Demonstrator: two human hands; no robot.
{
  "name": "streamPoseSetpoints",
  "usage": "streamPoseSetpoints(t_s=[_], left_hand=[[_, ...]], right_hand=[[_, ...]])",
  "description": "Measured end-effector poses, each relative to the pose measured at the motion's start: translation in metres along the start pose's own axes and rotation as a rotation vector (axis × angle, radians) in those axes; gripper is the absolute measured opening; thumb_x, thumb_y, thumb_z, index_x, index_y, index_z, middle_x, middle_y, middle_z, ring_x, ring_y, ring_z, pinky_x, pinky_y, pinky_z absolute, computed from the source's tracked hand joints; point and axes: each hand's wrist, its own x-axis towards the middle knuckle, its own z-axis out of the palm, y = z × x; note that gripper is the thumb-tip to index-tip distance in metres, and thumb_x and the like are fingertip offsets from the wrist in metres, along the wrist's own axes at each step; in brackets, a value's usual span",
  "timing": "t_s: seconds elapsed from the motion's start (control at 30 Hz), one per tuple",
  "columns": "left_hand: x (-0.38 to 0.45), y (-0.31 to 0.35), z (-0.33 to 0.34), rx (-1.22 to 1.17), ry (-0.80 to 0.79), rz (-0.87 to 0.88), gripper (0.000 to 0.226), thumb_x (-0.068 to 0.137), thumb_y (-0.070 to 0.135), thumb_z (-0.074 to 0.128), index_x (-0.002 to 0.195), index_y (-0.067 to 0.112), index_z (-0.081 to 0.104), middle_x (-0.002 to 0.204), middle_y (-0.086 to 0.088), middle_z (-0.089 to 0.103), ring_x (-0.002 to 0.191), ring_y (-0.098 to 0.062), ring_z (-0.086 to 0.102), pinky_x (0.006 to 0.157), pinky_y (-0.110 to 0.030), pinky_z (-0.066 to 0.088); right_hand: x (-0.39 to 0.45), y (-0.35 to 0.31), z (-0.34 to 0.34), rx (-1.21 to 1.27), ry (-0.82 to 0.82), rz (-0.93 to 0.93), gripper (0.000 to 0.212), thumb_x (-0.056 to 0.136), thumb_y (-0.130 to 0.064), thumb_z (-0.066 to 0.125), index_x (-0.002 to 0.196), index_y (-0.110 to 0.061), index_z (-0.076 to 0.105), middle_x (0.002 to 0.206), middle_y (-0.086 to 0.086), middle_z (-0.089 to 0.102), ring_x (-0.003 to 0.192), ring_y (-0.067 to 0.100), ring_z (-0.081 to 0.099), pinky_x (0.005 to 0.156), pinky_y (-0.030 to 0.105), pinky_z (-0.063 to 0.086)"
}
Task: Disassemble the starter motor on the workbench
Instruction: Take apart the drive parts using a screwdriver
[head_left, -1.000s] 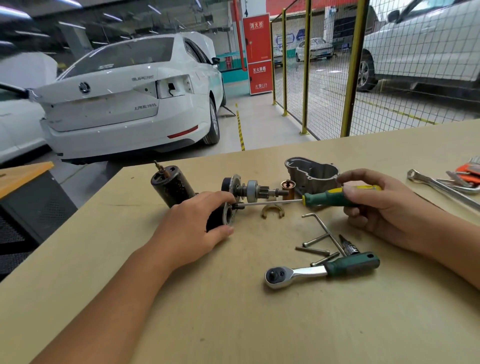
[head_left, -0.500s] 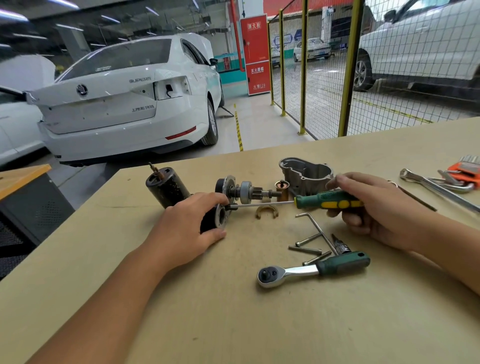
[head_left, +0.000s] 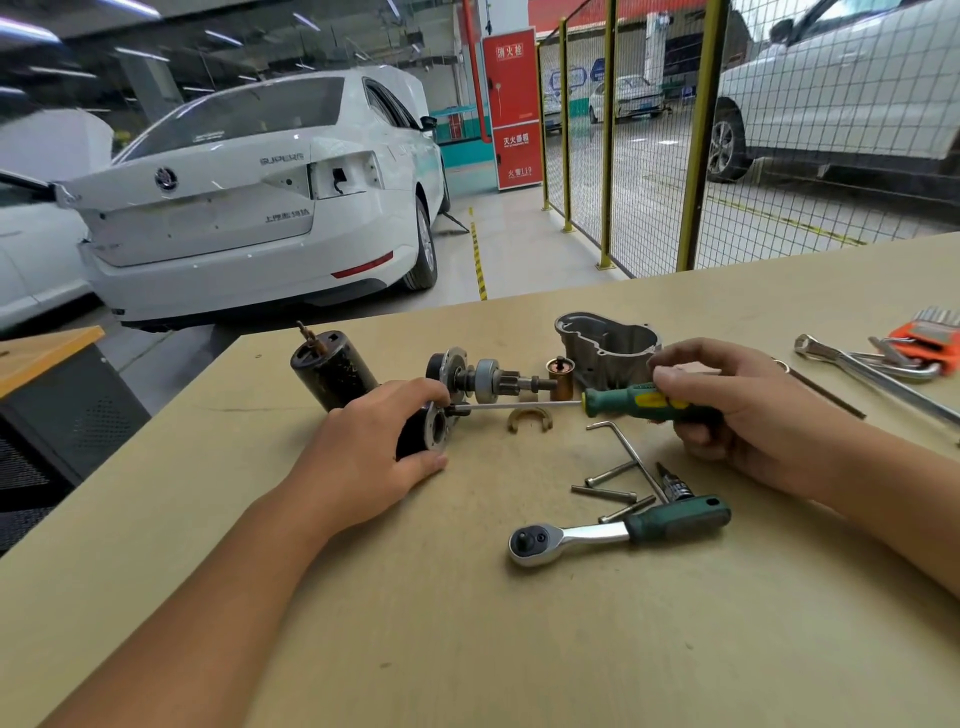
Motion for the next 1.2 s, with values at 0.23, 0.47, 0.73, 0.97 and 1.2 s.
streamPoseSetpoints(t_s=[0.23, 0.47, 0.73, 0.97, 1.2], left_hand=[[0.0, -0.0007, 0.0003, -0.003, 0.004, -0.004, 0.066, 0.083, 0.044, 0.081, 0.136, 0.053, 0.043, 0.12, 0.029, 0.053, 0.1, -0.003, 0.053, 0.083, -0.031, 0.045], [-0.0001, -0.0012, -0.0001, -0.009, -0.003, 0.002, 0.057, 0.084, 0.042, 0.081, 0.13, 0.052, 0.049, 0.127, 0.027, 0.056, 0.108, -0.005, 0.055, 0.091, -0.034, 0.048], [0.0001, -0.0019, -0.0001, 0.0, 0.015, 0.006, 0.062, 0.083, 0.041, 0.082, 0.133, 0.051, 0.047, 0.127, 0.025, 0.057, 0.103, -0.004, 0.054, 0.087, -0.033, 0.048], [-0.0004, -0.0019, -0.0002, -0.006, 0.009, 0.011, 0.059, 0.083, 0.042, 0.082, 0.131, 0.05, 0.049, 0.128, 0.024, 0.058, 0.108, -0.006, 0.056, 0.09, -0.033, 0.05], [-0.0002, -0.0042, 0.0014, -0.019, 0.025, -0.007, 0.064, 0.08, 0.042, 0.084, 0.129, 0.052, 0.045, 0.113, 0.029, 0.053, 0.098, -0.006, 0.055, 0.082, -0.033, 0.047]], right_hand=[[-0.0017, 0.0004, 0.0048, 0.006, 0.0, 0.009, 0.04, 0.076, -0.039, 0.075, 0.109, -0.017, 0.068, 0.096, 0.018, 0.065, 0.054, 0.016, 0.048, 0.047, 0.026, 0.043], [0.0001, 0.0047, -0.0001, 0.099, -0.01, -0.032, 0.044, 0.062, -0.01, 0.083, 0.103, -0.013, 0.07, 0.093, 0.015, 0.062, 0.057, 0.018, 0.046, 0.05, 0.027, 0.043], [-0.0009, 0.0, 0.0037, -0.061, -0.011, 0.007, 0.037, 0.081, -0.046, 0.067, 0.104, -0.018, 0.068, 0.089, 0.024, 0.07, 0.049, 0.018, 0.045, 0.041, 0.026, 0.037], [0.0001, 0.0054, 0.002, 0.115, -0.025, -0.029, 0.043, 0.066, -0.012, 0.081, 0.108, -0.014, 0.069, 0.094, 0.012, 0.064, 0.062, 0.017, 0.052, 0.058, 0.029, 0.046], [-0.0007, 0.0028, 0.0008, 0.01, -0.008, -0.022, 0.036, 0.072, -0.027, 0.078, 0.104, -0.012, 0.069, 0.09, 0.019, 0.066, 0.053, 0.019, 0.048, 0.044, 0.026, 0.042]])
